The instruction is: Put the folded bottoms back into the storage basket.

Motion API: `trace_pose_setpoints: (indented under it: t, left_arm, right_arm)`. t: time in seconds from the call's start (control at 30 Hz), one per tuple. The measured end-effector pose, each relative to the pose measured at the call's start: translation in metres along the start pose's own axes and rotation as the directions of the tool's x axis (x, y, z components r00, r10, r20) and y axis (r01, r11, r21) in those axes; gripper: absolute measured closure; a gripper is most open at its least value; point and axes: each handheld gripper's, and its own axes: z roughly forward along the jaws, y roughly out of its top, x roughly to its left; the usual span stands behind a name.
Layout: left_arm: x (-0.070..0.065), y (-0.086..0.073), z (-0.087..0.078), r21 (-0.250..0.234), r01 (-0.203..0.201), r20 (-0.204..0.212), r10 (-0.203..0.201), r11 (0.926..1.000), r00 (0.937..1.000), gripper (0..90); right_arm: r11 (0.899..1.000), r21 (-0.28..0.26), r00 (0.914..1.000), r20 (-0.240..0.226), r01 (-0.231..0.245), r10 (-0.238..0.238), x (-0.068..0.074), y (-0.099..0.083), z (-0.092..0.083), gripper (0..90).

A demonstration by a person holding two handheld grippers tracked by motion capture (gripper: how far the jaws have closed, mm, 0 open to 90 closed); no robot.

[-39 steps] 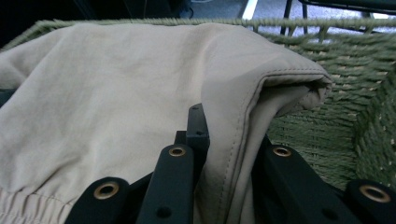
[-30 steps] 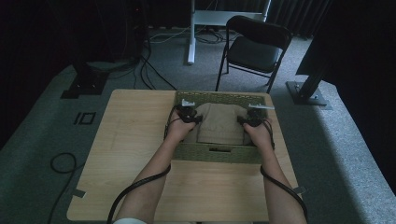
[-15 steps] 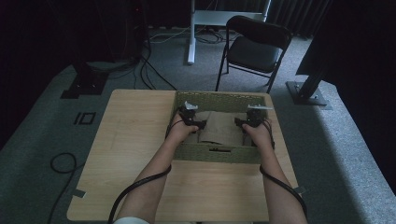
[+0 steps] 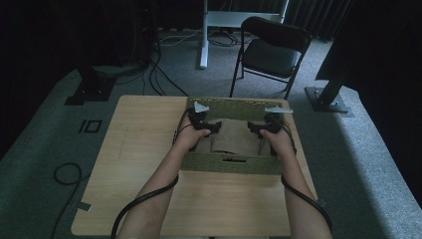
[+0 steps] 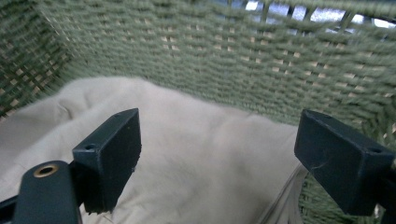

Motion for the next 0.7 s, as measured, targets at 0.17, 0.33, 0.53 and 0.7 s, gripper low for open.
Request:
trace_pose_setpoints:
  t: [0.17,0.33,0.53,0.7]
  left_arm:
    - [-0.002,0.003,-0.009,0.006,-0.002,0.017,0.002,1.0000,0.9999,19.3]
    - [-0.004,0.011,-0.021,-0.031,0.003,0.030,-0.002,0.9995,0.9995,19.3]
    - [-0.007,0.025,-0.039,-0.077,0.000,0.031,0.002,0.9970,0.9995,19.3]
    - [-0.014,0.028,-0.053,-0.082,-0.024,0.052,0.028,0.9964,0.9983,19.3]
  right_arm:
    - [1.000,-0.017,0.9999,0.000,0.010,-0.010,0.002,0.009,-0.010,14.3]
    - [0.999,-0.028,0.9990,-0.003,0.044,-0.044,0.007,0.018,-0.024,14.2]
    - [0.997,-0.048,0.9985,-0.001,0.055,-0.055,0.009,0.024,-0.039,14.3]
    - [0.995,-0.064,0.9975,-0.002,0.070,-0.070,0.010,0.025,-0.050,14.3]
